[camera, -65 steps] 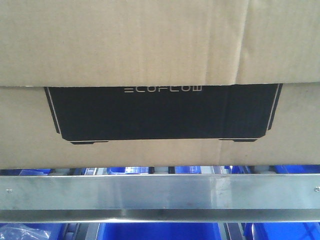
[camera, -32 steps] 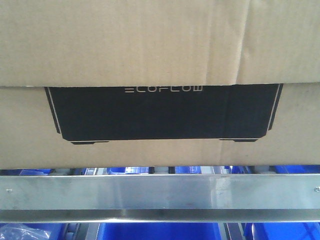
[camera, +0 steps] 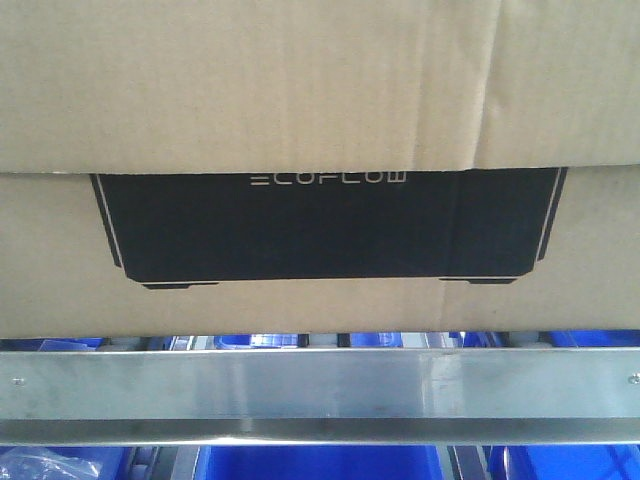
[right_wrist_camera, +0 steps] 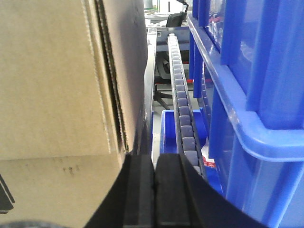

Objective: Grab box from left shelf to table start

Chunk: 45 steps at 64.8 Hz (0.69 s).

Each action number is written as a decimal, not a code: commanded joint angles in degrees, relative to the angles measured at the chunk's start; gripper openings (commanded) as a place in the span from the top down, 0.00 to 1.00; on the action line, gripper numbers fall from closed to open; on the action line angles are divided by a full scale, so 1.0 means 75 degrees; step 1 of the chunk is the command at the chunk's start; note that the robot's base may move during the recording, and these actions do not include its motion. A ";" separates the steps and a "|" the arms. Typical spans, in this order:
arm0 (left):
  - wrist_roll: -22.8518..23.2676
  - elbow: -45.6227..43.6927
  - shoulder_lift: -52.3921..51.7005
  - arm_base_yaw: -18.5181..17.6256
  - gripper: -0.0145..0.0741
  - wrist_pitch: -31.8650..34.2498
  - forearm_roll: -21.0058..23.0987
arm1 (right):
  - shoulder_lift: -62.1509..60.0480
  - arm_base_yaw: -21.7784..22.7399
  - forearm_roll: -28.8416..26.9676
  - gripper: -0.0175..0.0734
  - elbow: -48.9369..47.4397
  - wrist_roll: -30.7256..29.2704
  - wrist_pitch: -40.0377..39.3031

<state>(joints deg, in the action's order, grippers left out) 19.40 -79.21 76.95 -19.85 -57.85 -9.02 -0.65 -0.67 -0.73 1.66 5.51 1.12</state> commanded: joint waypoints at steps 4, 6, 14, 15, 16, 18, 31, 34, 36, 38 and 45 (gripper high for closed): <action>0.0088 -0.0279 -0.0205 -0.0015 0.95 0.0359 0.0031 | -0.0037 0.0046 0.0000 0.76 -0.0127 -0.0085 -0.0662; 0.0088 -0.0279 -0.0205 -0.0015 0.95 0.0359 0.0031 | -0.0037 0.0046 0.0000 0.76 -0.0127 -0.0085 -0.0662; 0.0088 -0.0279 -0.0205 -0.0015 0.95 0.0359 0.0031 | -0.0037 0.0046 0.0000 0.76 -0.0127 -0.0085 -0.0662; 0.0088 -0.0279 -0.0205 -0.0015 0.95 0.0359 0.0031 | -0.0037 0.0046 0.0000 0.76 -0.0127 -0.0085 -0.0662; 0.0088 -0.0279 -0.0205 -0.0015 0.95 0.0359 0.0031 | -0.0037 0.0046 0.0000 0.76 -0.0127 -0.0085 -0.0662; 0.0088 -0.0279 -0.0205 -0.0015 0.95 0.0359 0.0031 | -0.0037 0.0046 0.0000 0.76 -0.0127 -0.0085 -0.0662; 0.0088 -0.0279 -0.0193 -0.0015 0.95 0.0359 0.0031 | -0.0037 0.0046 0.0000 0.76 -0.0127 -0.0085 -0.0769; 0.0088 -0.0279 -0.0193 -0.0015 0.95 0.0359 0.0031 | -0.0037 0.0046 -0.0007 0.76 -0.0127 -0.0076 -0.0795; 0.0088 -0.0279 -0.0193 -0.0015 0.95 0.0359 0.0031 | -0.0037 0.0046 -0.0007 0.76 -0.0136 -0.0055 -0.0767; 0.0088 -0.0279 -0.0193 -0.0015 0.95 0.0359 0.0031 | -0.0037 0.0046 -0.0018 0.76 -0.0174 -0.0001 -0.0654; 0.0088 -0.0279 -0.0193 -0.0015 0.95 0.0359 0.0031 | 0.0068 0.0046 -0.0239 0.76 -0.0711 0.0085 0.0321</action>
<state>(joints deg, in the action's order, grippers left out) 19.40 -79.21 76.95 -19.85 -57.85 -8.90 -0.65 -0.67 -1.47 0.98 5.90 3.79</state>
